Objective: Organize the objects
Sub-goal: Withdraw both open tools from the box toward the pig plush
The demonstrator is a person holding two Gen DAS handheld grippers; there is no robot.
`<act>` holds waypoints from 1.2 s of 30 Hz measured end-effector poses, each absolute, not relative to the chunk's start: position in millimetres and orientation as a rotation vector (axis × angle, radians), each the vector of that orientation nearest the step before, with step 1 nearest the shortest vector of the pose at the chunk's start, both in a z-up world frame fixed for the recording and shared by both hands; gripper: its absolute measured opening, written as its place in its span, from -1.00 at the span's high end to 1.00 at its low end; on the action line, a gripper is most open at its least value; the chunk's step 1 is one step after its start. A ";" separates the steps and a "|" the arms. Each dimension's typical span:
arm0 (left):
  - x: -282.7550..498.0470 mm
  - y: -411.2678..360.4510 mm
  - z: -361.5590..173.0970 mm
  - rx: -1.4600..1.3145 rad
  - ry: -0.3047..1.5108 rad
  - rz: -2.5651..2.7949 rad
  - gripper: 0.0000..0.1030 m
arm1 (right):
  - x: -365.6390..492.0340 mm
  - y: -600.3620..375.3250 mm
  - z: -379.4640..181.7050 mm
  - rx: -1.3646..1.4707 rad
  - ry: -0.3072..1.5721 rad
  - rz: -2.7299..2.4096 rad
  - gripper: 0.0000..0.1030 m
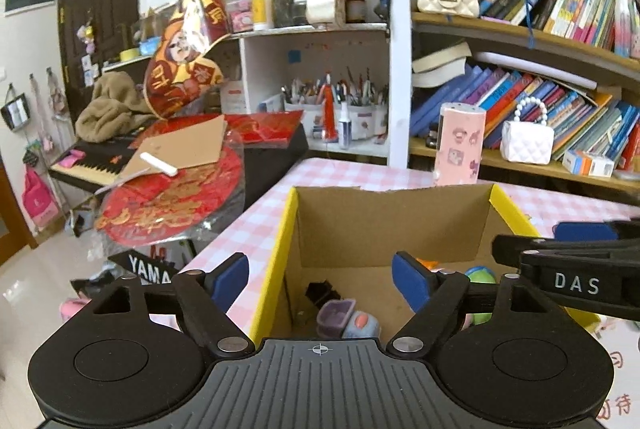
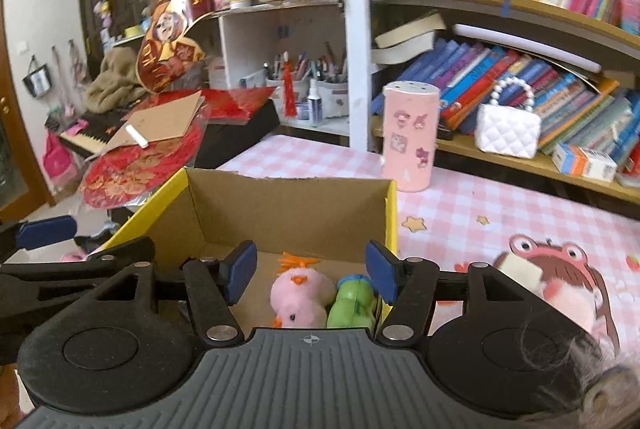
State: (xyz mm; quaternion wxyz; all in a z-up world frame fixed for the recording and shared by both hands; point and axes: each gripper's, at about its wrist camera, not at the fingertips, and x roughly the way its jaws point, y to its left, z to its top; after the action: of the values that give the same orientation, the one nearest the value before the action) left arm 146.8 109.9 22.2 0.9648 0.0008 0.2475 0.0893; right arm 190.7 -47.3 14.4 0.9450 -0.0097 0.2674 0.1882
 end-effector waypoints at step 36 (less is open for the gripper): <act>7.7 120.7 -20.7 -0.002 0.693 0.123 -0.78 | 29.8 -53.1 -36.8 0.045 0.774 0.198 -0.36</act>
State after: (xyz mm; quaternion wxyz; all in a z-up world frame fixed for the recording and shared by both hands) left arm 7.7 120.7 -20.7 0.9387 -0.0008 0.3396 0.0601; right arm 29.8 -53.1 -36.8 0.9210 0.0217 0.3769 0.0964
